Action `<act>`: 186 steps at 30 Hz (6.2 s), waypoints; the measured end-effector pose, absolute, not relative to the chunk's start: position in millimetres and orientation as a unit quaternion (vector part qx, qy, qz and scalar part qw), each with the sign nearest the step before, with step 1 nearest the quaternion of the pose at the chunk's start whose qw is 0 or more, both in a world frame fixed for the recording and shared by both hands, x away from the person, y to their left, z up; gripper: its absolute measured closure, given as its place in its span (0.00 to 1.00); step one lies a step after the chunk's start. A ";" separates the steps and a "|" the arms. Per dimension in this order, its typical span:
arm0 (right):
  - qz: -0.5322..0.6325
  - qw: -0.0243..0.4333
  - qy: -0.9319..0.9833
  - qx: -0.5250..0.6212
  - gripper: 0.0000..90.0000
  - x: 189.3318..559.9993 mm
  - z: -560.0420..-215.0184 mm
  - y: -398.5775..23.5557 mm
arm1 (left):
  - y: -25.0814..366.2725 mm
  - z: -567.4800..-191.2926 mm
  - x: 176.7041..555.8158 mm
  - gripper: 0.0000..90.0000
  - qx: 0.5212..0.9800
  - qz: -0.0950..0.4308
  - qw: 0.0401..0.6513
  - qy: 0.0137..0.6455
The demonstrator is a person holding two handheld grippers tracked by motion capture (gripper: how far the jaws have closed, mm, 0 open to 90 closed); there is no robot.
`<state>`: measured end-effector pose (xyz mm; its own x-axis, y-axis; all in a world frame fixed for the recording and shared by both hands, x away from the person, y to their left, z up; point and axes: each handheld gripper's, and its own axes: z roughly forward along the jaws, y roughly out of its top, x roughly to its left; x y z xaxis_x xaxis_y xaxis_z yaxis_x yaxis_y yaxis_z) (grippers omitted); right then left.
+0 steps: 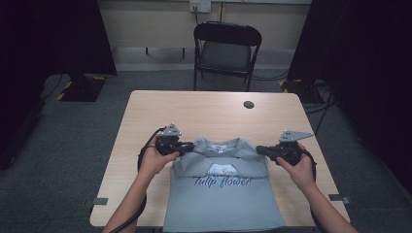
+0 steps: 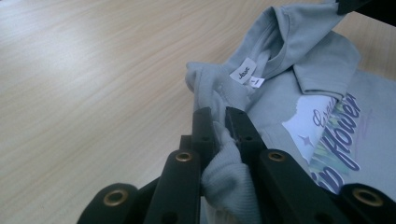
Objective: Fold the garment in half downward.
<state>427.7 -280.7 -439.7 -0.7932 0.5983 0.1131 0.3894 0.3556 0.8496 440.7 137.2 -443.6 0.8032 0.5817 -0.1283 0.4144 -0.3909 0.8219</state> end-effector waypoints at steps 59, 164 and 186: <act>0.514 0.034 0.815 0.267 0.97 302.4 -455.7 -314.3 | 149.3 -459.2 296.4 0.86 0.846 0.050 0.464 0.258; 0.415 0.007 0.903 0.114 0.27 331.4 -493.4 -71.9 | 154.4 -493.0 432.0 0.61 0.845 0.108 0.387 0.353; 0.405 0.009 0.909 0.093 0.29 329.9 -492.4 -8.8 | 150.0 -489.6 458.1 0.68 0.851 0.094 0.376 0.354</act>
<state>329.9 -8.8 -492.4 -0.9826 0.1763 0.0586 0.1615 0.6540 0.7390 458.1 150.0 -489.6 0.7319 0.6730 -0.1062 0.5320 -0.4671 0.7063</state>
